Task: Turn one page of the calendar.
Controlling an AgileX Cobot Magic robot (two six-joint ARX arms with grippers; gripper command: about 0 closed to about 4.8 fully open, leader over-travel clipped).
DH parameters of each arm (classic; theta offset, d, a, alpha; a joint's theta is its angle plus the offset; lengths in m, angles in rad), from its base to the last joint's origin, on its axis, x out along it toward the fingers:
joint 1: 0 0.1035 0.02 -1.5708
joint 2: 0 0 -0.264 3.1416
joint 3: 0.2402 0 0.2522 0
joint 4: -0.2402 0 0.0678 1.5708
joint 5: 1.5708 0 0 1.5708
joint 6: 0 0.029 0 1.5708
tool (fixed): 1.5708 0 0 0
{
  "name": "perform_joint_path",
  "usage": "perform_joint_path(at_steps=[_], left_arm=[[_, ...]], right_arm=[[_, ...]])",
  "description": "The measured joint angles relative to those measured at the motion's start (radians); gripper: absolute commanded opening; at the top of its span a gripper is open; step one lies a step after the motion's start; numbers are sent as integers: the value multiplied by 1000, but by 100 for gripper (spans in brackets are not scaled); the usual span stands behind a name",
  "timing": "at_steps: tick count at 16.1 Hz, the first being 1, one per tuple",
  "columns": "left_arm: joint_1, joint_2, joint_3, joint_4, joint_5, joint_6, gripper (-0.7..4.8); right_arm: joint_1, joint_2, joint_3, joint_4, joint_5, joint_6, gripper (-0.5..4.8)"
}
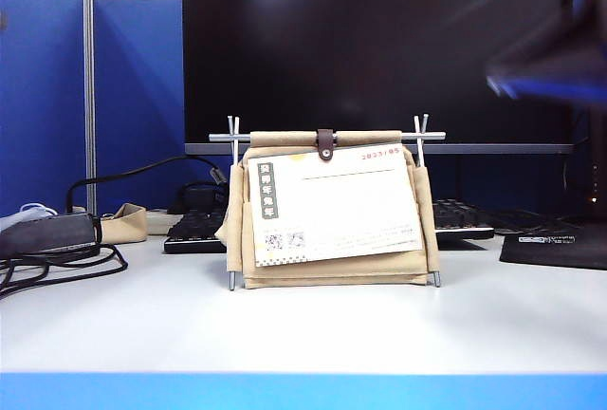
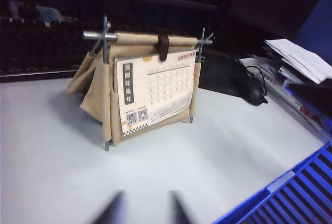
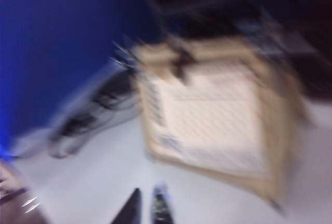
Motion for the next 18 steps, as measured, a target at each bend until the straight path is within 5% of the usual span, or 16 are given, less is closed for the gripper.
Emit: perform_joint_path(at_steps=[2, 5, 12, 18], left_arm=[[0, 90, 38, -18, -5, 4, 321], [0, 293, 105, 5, -22, 85, 354], [0, 442, 132, 172, -11, 112, 354], [0, 443, 132, 175, -12, 117, 354]], right_arm=[[72, 111, 105, 1, -44, 51, 284], [101, 376, 205, 71, -87, 207, 298], [84, 1137, 222, 864, -92, 892, 362], [83, 1180, 271, 887, -87, 904, 361]])
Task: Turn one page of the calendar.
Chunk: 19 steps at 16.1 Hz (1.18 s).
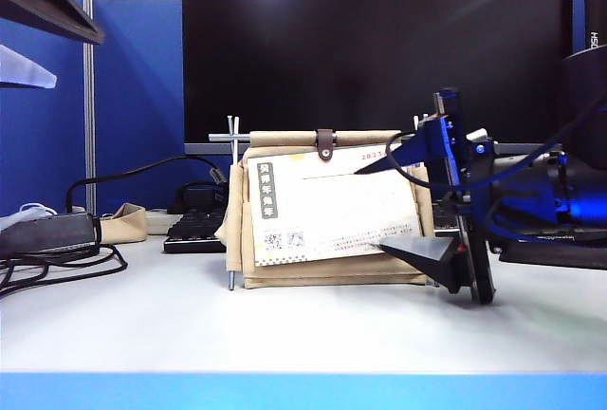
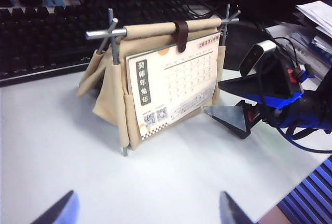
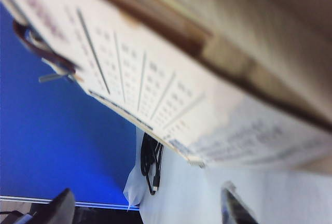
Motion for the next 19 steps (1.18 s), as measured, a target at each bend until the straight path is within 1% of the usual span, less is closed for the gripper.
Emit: perform_joint_path(at_steps=[2, 4, 5, 6, 7, 8, 10, 11, 12, 13, 14, 15, 16, 17, 19], left_arm=[[0, 0, 0, 3, 0, 1, 354], [0, 0, 0, 3, 0, 2, 354], [0, 0, 0, 3, -3, 2, 354], [0, 0, 0, 3, -10, 3, 354], [0, 0, 0, 3, -16, 3, 354], [0, 0, 0, 3, -21, 3, 354], [0, 0, 0, 3, -33, 3, 354], [0, 0, 0, 3, -37, 3, 355], [0, 0, 0, 3, -37, 3, 355], [0, -1, 0, 3, -37, 3, 355], [0, 0, 0, 3, -37, 3, 355], [0, 0, 0, 3, -37, 3, 355], [0, 0, 0, 3, -36, 3, 355], [0, -1, 0, 3, -32, 3, 355], [0, -1, 0, 3, -18, 3, 356]], right_arm=[[0, -31, 11, -10, -23, -105, 358], [0, -78, 14, -22, -35, -171, 358], [0, -112, 14, -66, -39, -204, 353], [0, -169, 15, -168, -45, -254, 304], [2, -227, 15, -301, -46, -309, 292], [5, -285, 15, -439, -36, -377, 292], [42, -401, 25, -684, 55, -505, 293], [72, -466, 60, -871, 136, -596, 297], [97, -502, 110, -1024, 205, -682, 299], [108, -507, 156, -1125, 225, -711, 309], [112, -504, 190, -1183, 237, -718, 332], [113, -500, 228, -1241, 273, -719, 393], [113, -497, 256, -1283, 319, -715, 425], [112, -494, 261, -1291, 346, -682, 428], [113, -477, 261, -1292, 355, -625, 431]])
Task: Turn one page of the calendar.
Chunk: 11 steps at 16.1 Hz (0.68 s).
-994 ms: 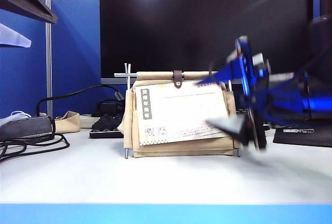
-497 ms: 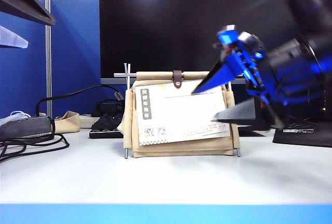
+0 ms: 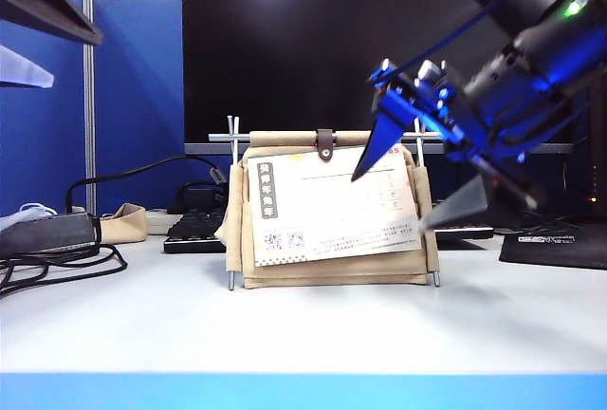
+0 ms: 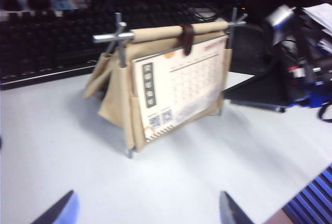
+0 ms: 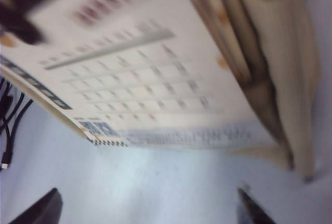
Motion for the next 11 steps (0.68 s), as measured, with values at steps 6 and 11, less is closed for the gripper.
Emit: perform_joint_path(at_steps=[6, 11], left_arm=[[0, 0, 0, 0, 2, 0, 375], [0, 0, 0, 0, 18, 0, 375]], right_arm=[[0, 108, -2, 81, -74, 150, 431], [0, 134, 10, 191, -84, 219, 431]])
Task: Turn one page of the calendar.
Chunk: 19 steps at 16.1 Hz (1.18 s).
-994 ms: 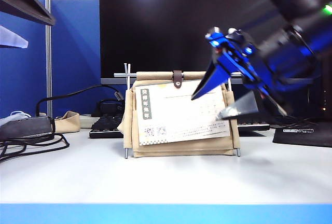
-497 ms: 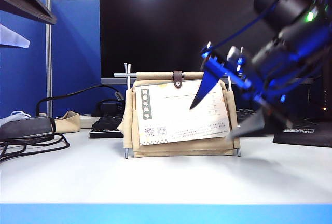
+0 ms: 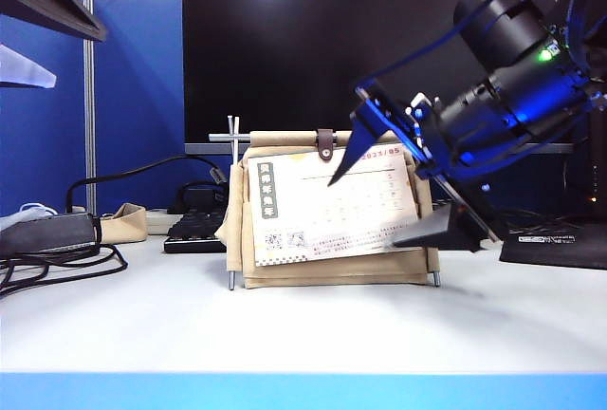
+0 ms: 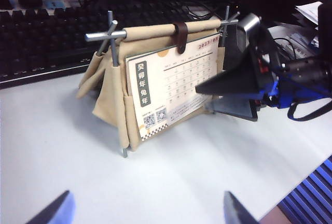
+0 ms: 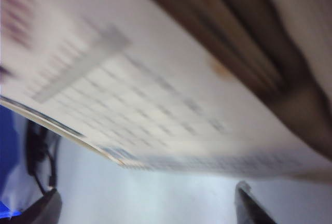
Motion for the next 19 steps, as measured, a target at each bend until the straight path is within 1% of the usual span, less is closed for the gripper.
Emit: perform_joint_path(at_steps=[6, 11, 16, 19], left_arm=[[0, 0, 0, 0, 0, 0, 375], [0, 1, 0, 0, 0, 0, 374], [0, 1, 0, 0, 0, 0, 374], [0, 1, 0, 0, 0, 0, 374]], right_arm=[[0, 54, 0, 2, -8, 9, 431], [0, 84, 0, 99, -9, 26, 431], [0, 85, 0, 110, -3, 27, 431], [0, 85, -1, 174, -10, 54, 431]])
